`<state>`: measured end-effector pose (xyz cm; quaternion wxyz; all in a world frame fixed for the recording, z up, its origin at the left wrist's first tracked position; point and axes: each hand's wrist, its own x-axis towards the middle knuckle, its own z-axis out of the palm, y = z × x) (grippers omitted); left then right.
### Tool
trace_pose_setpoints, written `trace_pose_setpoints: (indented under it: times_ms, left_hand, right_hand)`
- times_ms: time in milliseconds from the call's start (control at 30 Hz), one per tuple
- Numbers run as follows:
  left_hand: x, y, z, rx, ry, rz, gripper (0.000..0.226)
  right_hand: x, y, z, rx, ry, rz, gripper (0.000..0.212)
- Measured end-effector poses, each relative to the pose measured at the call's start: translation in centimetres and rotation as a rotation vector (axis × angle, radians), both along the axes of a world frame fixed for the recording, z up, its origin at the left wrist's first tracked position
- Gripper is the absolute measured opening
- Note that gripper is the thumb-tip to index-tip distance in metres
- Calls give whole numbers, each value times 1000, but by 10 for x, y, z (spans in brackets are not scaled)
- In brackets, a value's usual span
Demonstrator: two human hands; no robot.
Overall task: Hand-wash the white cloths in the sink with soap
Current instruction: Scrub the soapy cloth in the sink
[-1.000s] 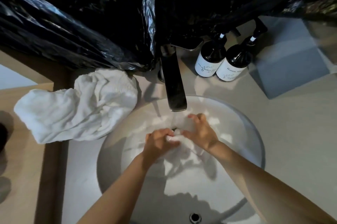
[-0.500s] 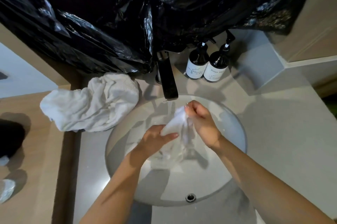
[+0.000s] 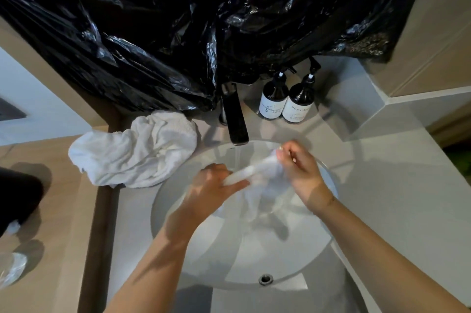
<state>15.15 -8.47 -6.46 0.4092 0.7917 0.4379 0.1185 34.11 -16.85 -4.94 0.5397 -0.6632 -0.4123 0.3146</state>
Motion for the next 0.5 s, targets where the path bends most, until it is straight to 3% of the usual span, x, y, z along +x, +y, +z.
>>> trace_pose_setpoints:
  times_ms: [133, 200, 267, 333, 433, 500]
  left_hand:
    - [-14, 1, -44, 395, 76, -60, 44]
    - [-18, 0, -55, 278, 264, -103, 45]
    - [-21, -6, -69, 145, 530, -181, 78]
    - [-13, -11, -90, 94, 580, -222, 98]
    - [2, -12, -116, 53, 627, -252, 72]
    - [12, -19, -153, 93, 650, -253, 51]
  right_hand:
    - [-2, -16, -55, -46, -264, 38, 25]
    - [-3, -22, -83, -143, -376, 70, 26]
    - [-3, -26, -110, -246, -367, 95, 32]
    - [-7, -27, -136, -383, -389, 135, 48]
    - [-18, -21, -168, -509, -715, 223, 51]
    - [-24, -18, -179, -611, -740, 249, 55]
